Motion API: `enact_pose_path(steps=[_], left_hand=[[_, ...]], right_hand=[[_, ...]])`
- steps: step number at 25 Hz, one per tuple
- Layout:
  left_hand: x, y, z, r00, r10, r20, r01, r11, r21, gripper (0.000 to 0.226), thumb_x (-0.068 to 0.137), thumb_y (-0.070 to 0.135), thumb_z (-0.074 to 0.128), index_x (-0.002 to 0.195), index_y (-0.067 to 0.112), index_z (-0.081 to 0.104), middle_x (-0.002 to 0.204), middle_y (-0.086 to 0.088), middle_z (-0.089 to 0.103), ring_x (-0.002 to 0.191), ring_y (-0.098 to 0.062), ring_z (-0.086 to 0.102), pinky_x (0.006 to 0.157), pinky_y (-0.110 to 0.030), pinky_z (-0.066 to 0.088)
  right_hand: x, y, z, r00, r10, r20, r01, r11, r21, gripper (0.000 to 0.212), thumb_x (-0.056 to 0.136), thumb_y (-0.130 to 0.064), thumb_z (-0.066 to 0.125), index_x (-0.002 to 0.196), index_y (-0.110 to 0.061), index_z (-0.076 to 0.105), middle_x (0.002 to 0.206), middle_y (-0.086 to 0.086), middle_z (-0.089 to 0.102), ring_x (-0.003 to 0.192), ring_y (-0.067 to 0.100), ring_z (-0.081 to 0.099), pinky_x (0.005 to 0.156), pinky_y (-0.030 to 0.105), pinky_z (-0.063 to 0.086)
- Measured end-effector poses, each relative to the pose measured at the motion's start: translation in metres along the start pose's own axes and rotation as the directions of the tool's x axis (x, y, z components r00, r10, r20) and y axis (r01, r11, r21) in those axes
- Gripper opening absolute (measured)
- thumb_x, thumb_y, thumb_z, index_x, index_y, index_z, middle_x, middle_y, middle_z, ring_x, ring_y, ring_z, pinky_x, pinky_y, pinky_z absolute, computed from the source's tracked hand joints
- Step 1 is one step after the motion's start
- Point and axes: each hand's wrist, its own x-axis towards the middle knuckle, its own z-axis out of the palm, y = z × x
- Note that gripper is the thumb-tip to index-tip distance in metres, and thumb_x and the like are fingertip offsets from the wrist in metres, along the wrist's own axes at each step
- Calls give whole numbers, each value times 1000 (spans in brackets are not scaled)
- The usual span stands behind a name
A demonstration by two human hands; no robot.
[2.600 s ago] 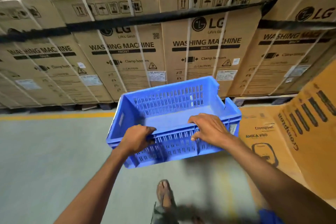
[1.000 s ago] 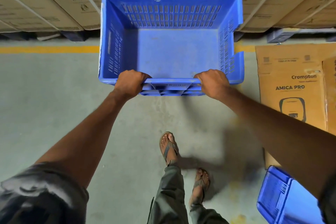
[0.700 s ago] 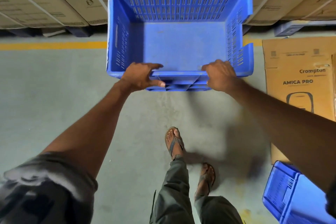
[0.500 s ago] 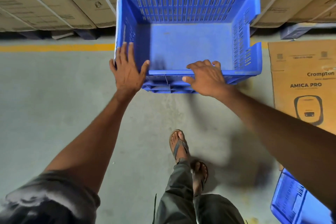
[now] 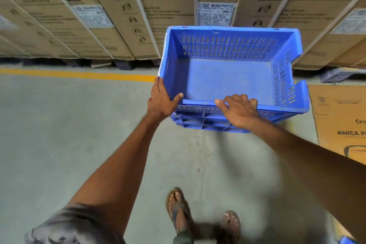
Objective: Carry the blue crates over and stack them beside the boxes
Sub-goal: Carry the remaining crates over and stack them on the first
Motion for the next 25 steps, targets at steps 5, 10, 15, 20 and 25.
enact_pose_path(steps=[5,10,15,20,25], left_hand=[[29,-11,-11,972,-150,-182,108,969,-223,72,92,35,65,149,8,31,149,-12,36,131,-33,45,102,-48,42],[57,-23,1,993,105,-53,-116,958,-263,58,99,15,42,154,16,25,148,-5,48,126,-29,51,97,-39,44],[51,-28,9,996,43,-80,-66,948,-310,69,99,9,38,160,22,10,159,8,34,122,-27,54,85,-25,35],[53,-29,9,997,50,-62,-68,944,-323,68,100,11,38,160,25,11,157,9,37,116,-29,59,84,-26,37],[52,-29,-1,996,87,13,-80,959,-273,68,100,14,38,160,23,7,161,7,29,121,-32,56,94,-37,46]], right_hand=[[55,-109,-23,969,-242,-47,245,923,295,44,103,-45,29,127,-20,55,133,9,58,124,33,50,101,44,40],[61,-124,2,994,-108,-13,105,988,-117,52,101,-41,26,95,-9,67,103,21,69,96,41,63,79,42,47],[59,-131,10,960,-267,82,270,810,-520,14,84,-4,46,89,-5,59,83,19,68,75,39,65,58,34,39],[60,-129,9,973,-210,95,229,836,-498,14,82,-3,48,91,-3,58,83,20,65,77,41,63,58,35,36],[66,-125,8,997,-76,18,78,981,-179,54,100,-44,25,85,-9,64,91,21,66,92,39,63,77,39,45]])
